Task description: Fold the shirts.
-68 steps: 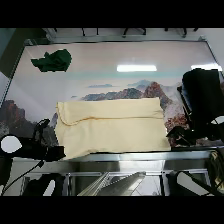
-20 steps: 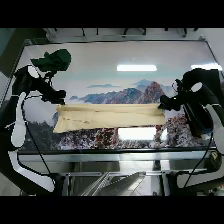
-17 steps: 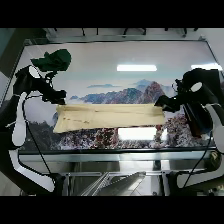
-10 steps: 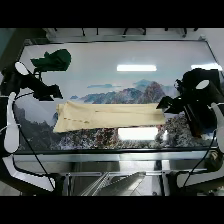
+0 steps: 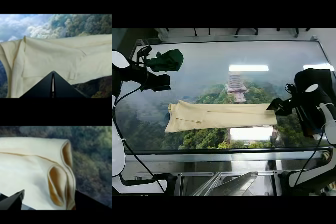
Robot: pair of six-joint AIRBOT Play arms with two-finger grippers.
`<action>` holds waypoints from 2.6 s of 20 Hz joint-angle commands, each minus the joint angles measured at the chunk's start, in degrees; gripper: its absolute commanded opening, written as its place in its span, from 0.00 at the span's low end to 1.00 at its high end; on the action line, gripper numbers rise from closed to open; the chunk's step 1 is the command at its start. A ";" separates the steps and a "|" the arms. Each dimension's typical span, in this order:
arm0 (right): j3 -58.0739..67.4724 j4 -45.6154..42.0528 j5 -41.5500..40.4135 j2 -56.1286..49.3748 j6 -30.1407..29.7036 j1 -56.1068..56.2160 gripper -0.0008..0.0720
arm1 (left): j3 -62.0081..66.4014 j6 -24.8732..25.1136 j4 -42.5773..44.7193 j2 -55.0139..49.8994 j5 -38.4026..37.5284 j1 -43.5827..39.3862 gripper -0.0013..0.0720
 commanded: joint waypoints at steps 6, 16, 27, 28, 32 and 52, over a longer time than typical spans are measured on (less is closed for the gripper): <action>-0.04 1.79 -0.48 -1.11 -4.37 3.21 0.04 | -2.84 -0.02 0.44 0.74 2.75 -10.21 0.04; -0.02 -5.75 3.17 21.40 4.55 7.50 0.04 | -21.51 -3.76 -0.24 -2.34 32.28 -32.39 0.04; 10.99 -5.55 7.37 28.92 11.19 17.09 0.04 | -0.02 -5.64 -0.92 -26.77 24.52 -43.43 0.04; 12.37 -5.57 7.37 28.92 11.28 17.44 0.04 | 1.16 -5.66 -1.75 -27.50 24.00 -43.41 0.04; 14.14 -5.79 7.39 28.83 11.39 17.44 0.04 | 5.18 -5.57 -2.27 -27.43 18.93 -42.38 0.04; 25.18 11.52 -24.63 -4.76 15.87 53.35 0.04 | -34.18 3.17 5.81 25.75 7.69 11.47 0.04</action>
